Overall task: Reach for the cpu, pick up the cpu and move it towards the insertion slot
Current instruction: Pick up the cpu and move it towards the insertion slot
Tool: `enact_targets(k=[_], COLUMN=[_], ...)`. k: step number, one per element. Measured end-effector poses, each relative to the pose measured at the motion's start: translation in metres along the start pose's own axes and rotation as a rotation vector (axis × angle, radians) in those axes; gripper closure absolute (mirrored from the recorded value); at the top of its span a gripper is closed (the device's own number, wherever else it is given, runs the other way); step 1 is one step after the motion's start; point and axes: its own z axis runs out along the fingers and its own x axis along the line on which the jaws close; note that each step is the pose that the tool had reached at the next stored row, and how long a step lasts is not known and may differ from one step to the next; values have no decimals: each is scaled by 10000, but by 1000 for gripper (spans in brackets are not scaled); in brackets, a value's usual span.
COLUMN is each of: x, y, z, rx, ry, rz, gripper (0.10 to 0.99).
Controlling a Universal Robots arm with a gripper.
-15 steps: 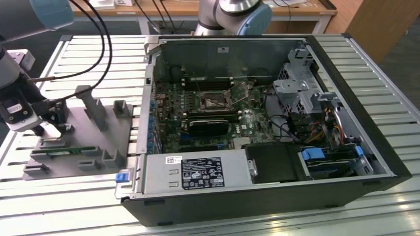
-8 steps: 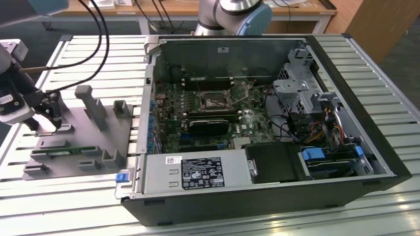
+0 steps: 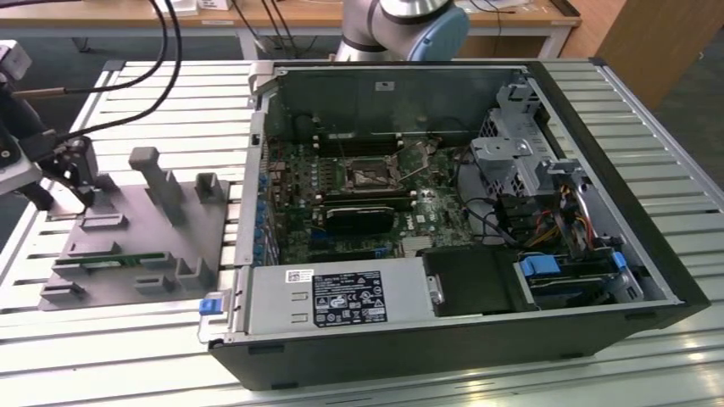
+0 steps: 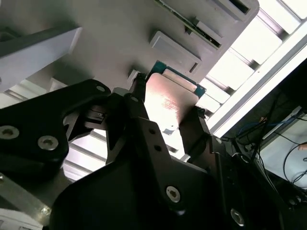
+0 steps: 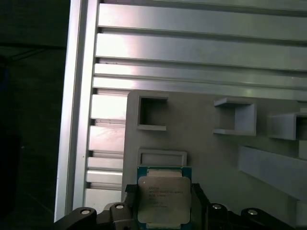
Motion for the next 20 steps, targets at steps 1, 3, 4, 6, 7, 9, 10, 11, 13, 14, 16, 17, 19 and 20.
enact_targets(k=[1,3,4,6,7,9,10,11,13,14,16,17,19,20], x=[0,-1,-1,-3,-3,-4,-5,-6,-7,-7,-9,-9,-11,-12], y=[3,9,14,23,28,38,43,48,61,67,80,87,105,114], z=[-37,-114,-154,-247,-292,-381,-425,-470,-561,-606,-697,-740,-817,-855], rx=[1,0,0,0,0,0,0,0,0,0,0,1,0,0], ry=[2,0,1,0,1,0,0,2,1,1,1,1,1,0], rz=[0,0,1,0,0,1,1,0,1,1,1,1,0,0], gripper=[553,553,553,553,553,553,553,553,553,553,553,553,553,553])
